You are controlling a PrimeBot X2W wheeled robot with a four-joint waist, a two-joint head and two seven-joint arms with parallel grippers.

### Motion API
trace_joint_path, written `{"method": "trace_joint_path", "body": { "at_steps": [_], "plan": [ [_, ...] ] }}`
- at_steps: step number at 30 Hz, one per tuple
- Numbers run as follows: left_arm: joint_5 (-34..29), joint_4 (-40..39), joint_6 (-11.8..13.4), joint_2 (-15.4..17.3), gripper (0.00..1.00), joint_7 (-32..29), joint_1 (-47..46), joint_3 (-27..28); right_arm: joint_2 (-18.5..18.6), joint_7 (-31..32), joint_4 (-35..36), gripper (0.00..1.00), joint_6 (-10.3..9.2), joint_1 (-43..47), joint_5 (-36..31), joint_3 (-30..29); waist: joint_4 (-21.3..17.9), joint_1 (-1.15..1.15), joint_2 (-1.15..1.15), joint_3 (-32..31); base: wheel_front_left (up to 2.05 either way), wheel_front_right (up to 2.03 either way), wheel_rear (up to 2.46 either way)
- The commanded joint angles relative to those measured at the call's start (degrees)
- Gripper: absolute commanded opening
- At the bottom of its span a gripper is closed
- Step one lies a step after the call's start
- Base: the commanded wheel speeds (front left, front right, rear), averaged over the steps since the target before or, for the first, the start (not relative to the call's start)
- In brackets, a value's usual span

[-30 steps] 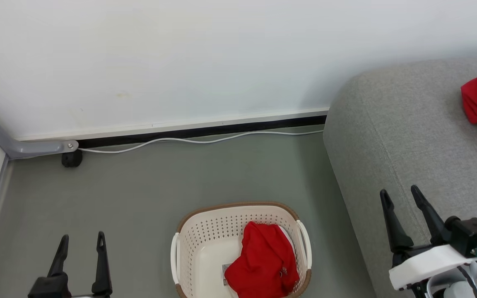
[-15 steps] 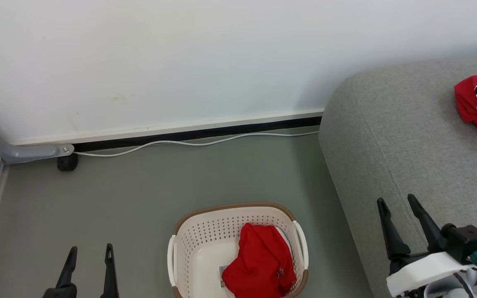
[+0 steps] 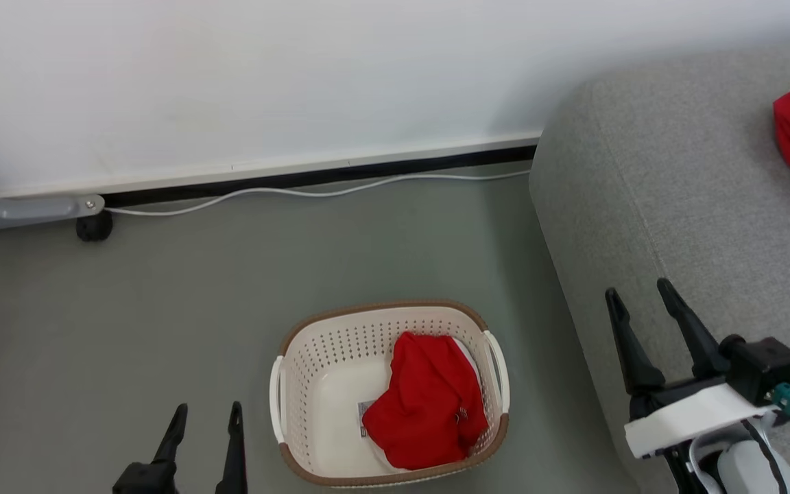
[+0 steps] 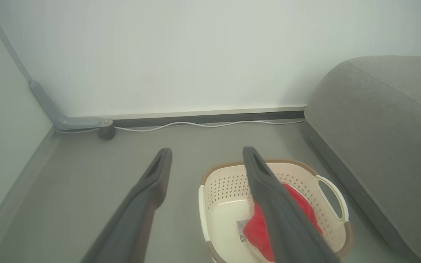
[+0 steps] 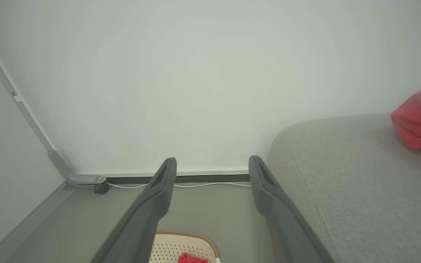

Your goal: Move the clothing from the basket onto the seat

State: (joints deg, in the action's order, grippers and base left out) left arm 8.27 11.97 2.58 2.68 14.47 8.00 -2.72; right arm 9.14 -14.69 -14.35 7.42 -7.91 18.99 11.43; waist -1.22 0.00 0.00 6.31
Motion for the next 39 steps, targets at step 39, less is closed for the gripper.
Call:
{"method": "trace_joint_path", "body": {
  "at_steps": [39],
  "plan": [
    [42.0, 45.7, -7.2, 0.2, 1.0, -3.1, -54.3, -38.7, 5.7, -0.3, 15.6, 1.0, 0.07, -27.9, 5.1, 10.4, -10.2, 0.0, 0.0, 45.5, 0.0, 0.0, 0.0]
  ]
}}
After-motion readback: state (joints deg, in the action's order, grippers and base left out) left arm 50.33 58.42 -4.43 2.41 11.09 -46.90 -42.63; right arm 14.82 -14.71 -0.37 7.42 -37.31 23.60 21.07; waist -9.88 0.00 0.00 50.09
